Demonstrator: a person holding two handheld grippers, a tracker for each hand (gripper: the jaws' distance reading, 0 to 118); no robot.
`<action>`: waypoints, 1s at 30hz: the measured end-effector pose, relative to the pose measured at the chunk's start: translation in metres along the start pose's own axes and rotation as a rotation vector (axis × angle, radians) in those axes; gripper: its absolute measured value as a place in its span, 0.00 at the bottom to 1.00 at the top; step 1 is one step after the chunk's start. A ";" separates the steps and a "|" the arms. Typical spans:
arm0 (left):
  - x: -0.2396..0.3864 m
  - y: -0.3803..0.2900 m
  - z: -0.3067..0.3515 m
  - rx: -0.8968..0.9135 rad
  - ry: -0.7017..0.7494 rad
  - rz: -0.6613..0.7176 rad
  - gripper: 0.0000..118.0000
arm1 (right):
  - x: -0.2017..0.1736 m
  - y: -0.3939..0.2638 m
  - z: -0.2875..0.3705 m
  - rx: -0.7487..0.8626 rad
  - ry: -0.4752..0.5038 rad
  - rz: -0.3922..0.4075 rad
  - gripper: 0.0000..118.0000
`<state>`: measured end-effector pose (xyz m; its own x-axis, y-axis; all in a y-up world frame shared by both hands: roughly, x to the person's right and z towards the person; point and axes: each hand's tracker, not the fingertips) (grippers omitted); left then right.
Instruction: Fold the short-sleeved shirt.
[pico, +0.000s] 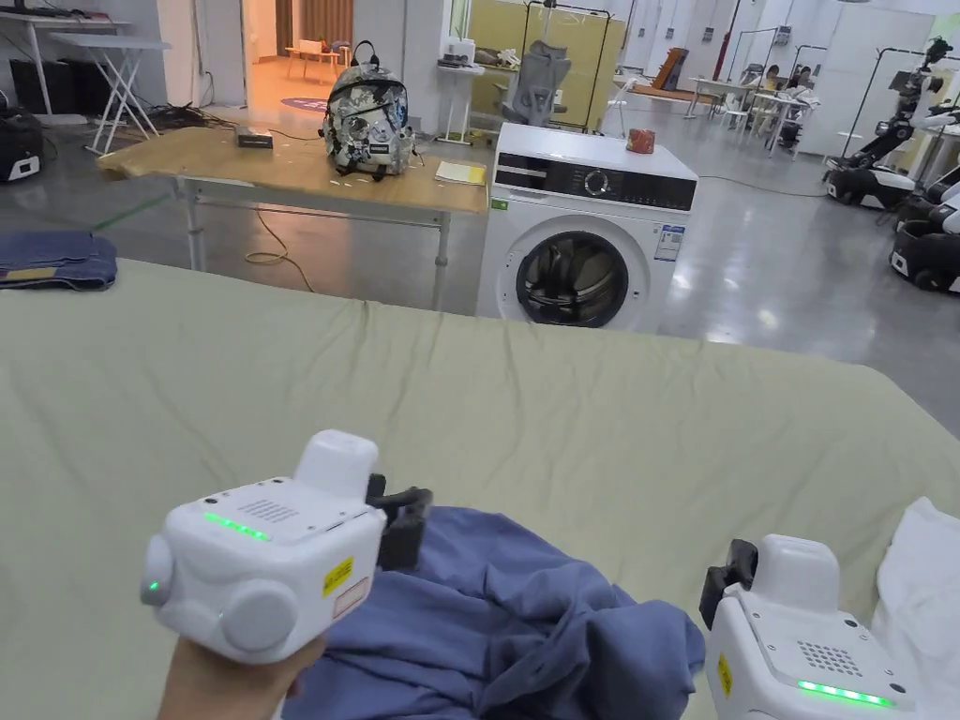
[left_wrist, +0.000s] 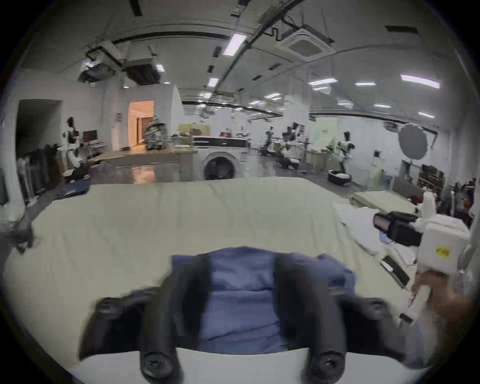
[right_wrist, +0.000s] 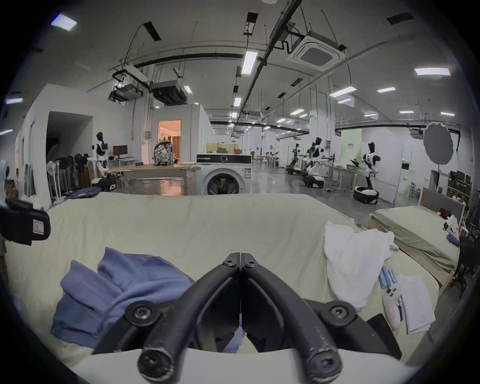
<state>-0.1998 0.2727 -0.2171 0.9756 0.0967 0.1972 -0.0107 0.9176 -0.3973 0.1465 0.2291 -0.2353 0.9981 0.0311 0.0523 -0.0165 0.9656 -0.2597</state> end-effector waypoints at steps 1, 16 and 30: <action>-0.008 -0.007 0.001 -0.011 0.041 -0.003 0.02 | -0.004 0.000 0.000 0.003 0.011 -0.002 0.00; -0.151 -0.036 -0.043 -0.205 0.228 0.368 0.00 | -0.035 -0.001 -0.011 -0.015 0.079 0.023 0.00; -0.182 -0.012 -0.151 -0.577 0.210 0.440 0.68 | -0.007 -0.011 -0.031 -0.065 0.022 0.032 0.00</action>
<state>-0.3442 0.1860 -0.3842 0.9296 0.2795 -0.2402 -0.3490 0.4582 -0.8174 0.1413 0.2101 -0.2631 0.9982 0.0550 0.0221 -0.0450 0.9453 -0.3231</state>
